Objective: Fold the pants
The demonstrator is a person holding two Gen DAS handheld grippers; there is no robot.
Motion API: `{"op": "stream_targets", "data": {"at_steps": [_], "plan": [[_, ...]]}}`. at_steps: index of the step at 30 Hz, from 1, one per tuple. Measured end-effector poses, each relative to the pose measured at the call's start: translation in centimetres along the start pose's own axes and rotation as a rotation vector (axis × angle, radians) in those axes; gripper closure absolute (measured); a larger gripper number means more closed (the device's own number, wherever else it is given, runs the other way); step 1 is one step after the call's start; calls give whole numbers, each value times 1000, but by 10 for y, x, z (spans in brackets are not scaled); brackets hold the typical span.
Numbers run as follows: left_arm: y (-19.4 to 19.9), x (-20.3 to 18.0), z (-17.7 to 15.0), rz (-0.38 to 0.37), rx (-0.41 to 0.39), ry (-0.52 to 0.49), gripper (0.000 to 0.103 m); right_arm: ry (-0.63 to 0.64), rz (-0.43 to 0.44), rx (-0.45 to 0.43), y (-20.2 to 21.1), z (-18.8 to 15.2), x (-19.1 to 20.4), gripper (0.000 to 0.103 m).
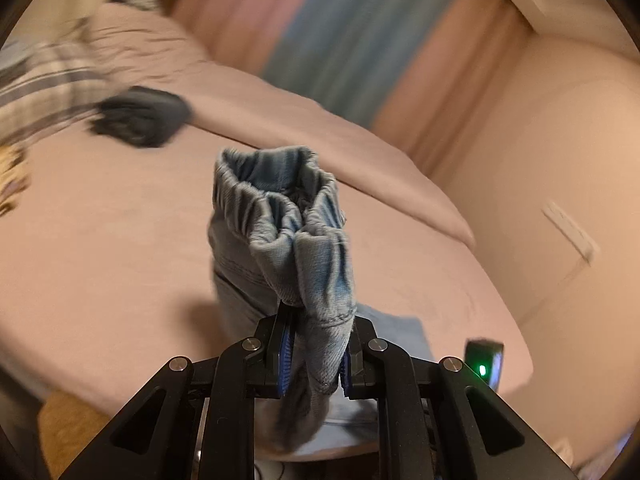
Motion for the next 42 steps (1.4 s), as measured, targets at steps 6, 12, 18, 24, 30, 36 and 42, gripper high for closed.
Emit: {"op": "stream_targets", "data": {"at_steps": [6, 12, 18, 24, 30, 36, 42], "plan": [[-58, -35, -33, -67, 169, -95, 87, -135, 32, -53, 21, -4, -28, 41], [-92, -46, -51, -95, 290, -122, 87, -193, 24, -73, 33, -10, -51, 40], [-83, -55, -47, -215, 334, -93, 50, -237, 46, -84, 41, -13, -60, 40], [-47, -42, -32, -317, 263, -37, 37, -259, 32, -123, 56, -11, -69, 39], [-48, 4, -34, -21, 256, -10, 37, -266, 119, -121, 61, -9, -68, 38], [-61, 46, -51, 115, 329, 61, 37, -203, 279, -44, 39, 0, -36, 27], [-60, 49, -55, 124, 346, 59, 37, -223, 294, -7, -7, 7, -21, 65]]}}
Point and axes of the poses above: each gripper's, at about its wrist camera, not at the fingertips, and y roughly against the way its jaws point, x to its left, z to its top, the point moved 2 cm from there along -y, roughly the way its jaws point, and after that the axes turned 3 degrees about x, right-handed, at the moved point
